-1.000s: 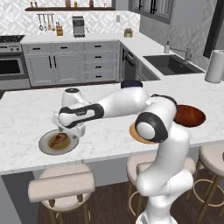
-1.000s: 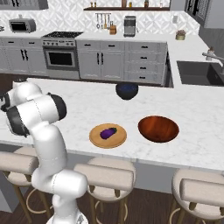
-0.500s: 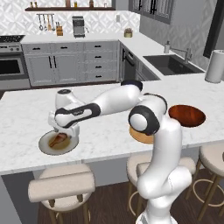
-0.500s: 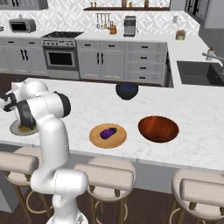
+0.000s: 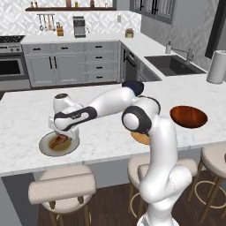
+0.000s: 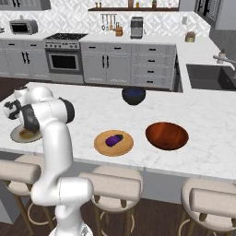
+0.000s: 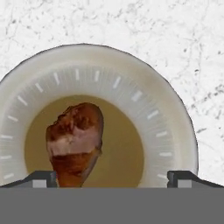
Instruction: Pick the chicken drumstick and eggplant from their plates and place them in the bowl. Then put the bowl in the fridge.
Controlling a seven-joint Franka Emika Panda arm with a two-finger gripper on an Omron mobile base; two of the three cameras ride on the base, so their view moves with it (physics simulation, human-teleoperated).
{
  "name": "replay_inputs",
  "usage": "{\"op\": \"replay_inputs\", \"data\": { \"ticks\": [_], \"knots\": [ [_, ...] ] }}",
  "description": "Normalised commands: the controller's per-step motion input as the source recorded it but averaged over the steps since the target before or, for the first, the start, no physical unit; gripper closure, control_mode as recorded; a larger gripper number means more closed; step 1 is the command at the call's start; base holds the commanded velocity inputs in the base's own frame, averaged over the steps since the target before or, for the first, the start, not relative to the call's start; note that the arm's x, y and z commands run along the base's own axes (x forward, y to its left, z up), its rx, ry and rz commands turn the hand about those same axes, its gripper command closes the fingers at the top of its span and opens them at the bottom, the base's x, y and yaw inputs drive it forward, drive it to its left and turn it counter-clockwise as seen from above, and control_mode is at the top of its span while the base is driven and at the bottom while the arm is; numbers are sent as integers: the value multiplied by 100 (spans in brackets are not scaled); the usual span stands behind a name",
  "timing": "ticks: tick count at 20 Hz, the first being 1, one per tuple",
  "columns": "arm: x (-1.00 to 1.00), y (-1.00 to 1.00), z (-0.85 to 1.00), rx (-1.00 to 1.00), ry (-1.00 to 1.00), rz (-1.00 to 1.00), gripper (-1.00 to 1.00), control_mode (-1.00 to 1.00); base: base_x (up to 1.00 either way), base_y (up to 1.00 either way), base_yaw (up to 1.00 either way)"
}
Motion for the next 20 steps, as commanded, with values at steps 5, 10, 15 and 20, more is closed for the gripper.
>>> {"op": "replay_inputs", "data": {
  "ticks": [5, 10, 15, 20],
  "knots": [
    [39, 0, -26, 0, 0, 0, -100, -100, 0, 0, 0],
    [14, 0, -35, 0, 0, 0, -100, -100, 0, 0, 0],
    [29, 9, -23, 0, 0, 0, -100, -100, 0, 0, 0],
    [0, 25, -28, 0, 0, 0, -100, -100, 0, 0, 0]
  ]
}}
